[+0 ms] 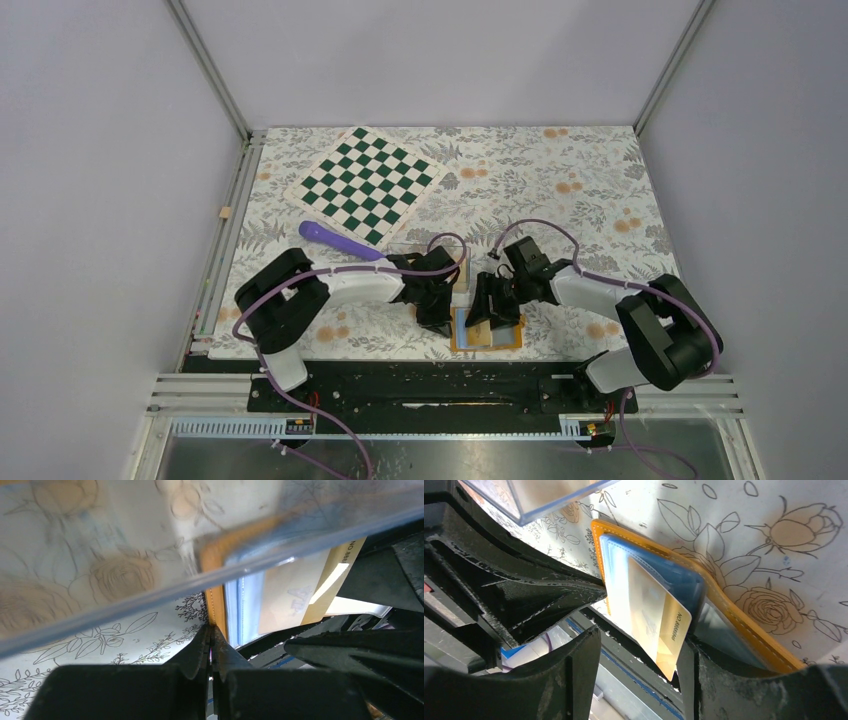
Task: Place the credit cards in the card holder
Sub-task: Insert the credit card into the card slot.
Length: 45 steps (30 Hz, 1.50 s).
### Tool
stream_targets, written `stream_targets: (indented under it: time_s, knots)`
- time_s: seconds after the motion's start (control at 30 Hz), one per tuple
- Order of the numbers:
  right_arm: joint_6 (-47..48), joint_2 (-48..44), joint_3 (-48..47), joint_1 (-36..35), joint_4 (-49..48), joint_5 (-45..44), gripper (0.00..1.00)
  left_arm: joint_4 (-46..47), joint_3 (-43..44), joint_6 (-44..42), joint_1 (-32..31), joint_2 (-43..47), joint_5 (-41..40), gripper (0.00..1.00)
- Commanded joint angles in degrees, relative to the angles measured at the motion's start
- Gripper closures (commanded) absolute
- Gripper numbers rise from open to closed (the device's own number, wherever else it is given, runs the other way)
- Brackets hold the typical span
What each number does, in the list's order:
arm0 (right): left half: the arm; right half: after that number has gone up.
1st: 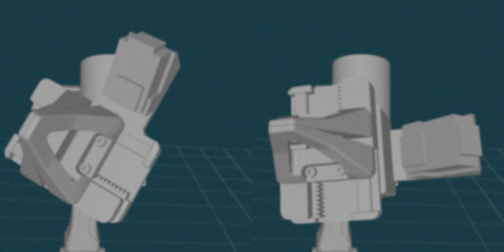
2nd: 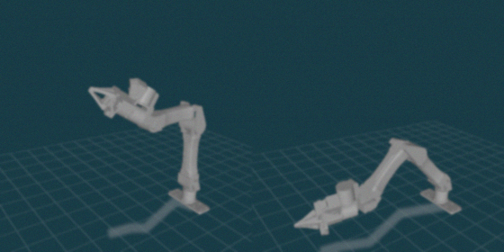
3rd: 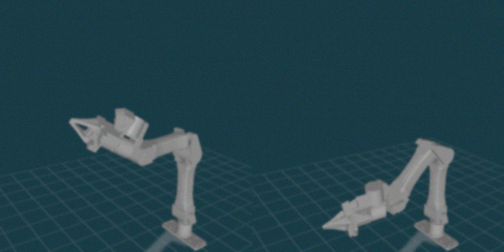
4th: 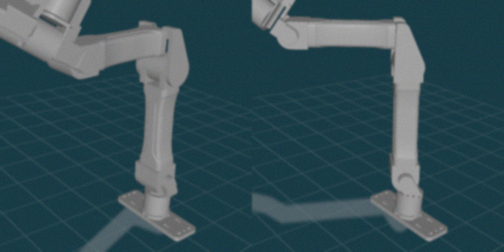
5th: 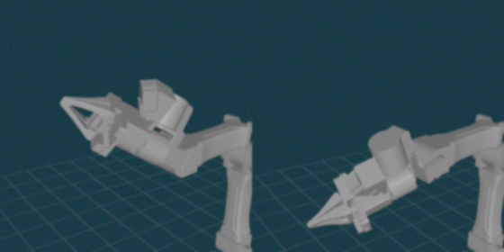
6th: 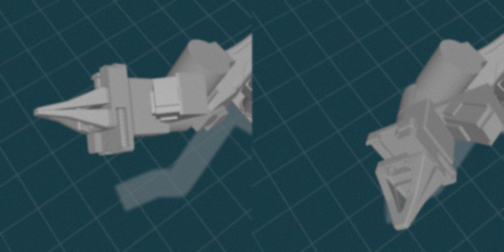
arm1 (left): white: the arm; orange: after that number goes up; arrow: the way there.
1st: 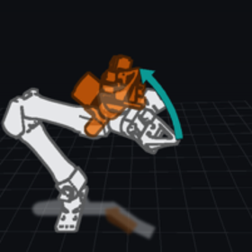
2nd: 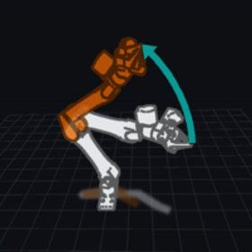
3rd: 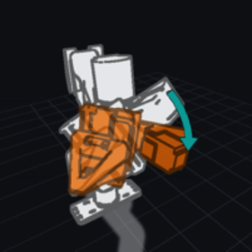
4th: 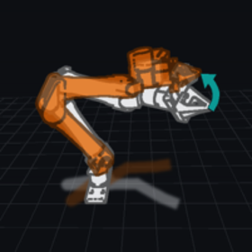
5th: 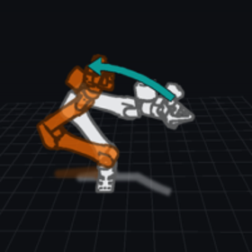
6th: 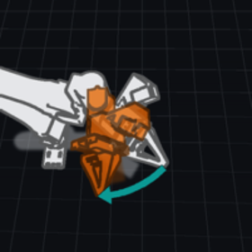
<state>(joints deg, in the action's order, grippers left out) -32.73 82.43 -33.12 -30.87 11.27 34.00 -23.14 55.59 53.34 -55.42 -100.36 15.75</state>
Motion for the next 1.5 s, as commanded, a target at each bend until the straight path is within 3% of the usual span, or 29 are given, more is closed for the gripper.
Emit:
stream_targets:
  time_s: [0.0, 0.17, 0.27, 0.47, 0.67, 0.83, 1.03, 1.13, 1.27, 1.47]
  knots:
    - [-2.36, 1.17, 1.74, -1.12, -4.72, 2.38, 0.38, 0.22, 2.73, -0.79, -0.47, -1.14, -1.27, 1.0]
    - [-12.51, 1.52, 6.34, -1.16, -18.43, 6.89, 0.38, 0.34, 3.15, -0.58, -0.8, -1.31, -1.0, 1.0]
    - [-13.65, 2.09, 7.07, -1.28, -20.59, 7.31, 0.37, 0.31, 3.31, -0.62, -0.94, -1.2, -0.99, 1.0]
    - [-9.71, 0.77, 5.45, -1.29, -14.05, 5.45, 0.32, 0.37, 3.55, -1.12, -1.07, -0.45, -1.44, 1.0]
    - [-2.85, -3.2, 0.78, -1.29, 0.86, -0.62, 0.23, -2.97, 4.0, -2.24, -1.01, 1.32, -4.25, 0.99]
    - [1.91, -5.0, -2.91, -1.29, 9.88, -5.11, 0.18, -6.6, 4.76, -3.73, -1.02, 3.1, -7.26, 0.86]
    - [4.12, -5.72, -4.71, -1.3, 13.91, -7.68, 0.18, -6.82, 4.63, -4.09, -1.01, 6.12, -7.59, 0.58]
    - [4.79, -6.41, -5.13, -1.29, 14.67, -8.07, 0.21, -2.14, 2.37, -3.31, -0.75, 8.68, -4.44, 0.48]
    - [4.8, -7.52, -5.41, -1.3, 14.74, -7.32, 0.3, 8.29, -1.98, 0.01, -0.25, 11.37, 1.43, 0.45]
    - [3.94, -7.14, -4.68, -1.29, 14.66, -9.01, 0.61, 25.35, -8.33, 8.23, 0.39, 11.4, 6.68, 0.45]
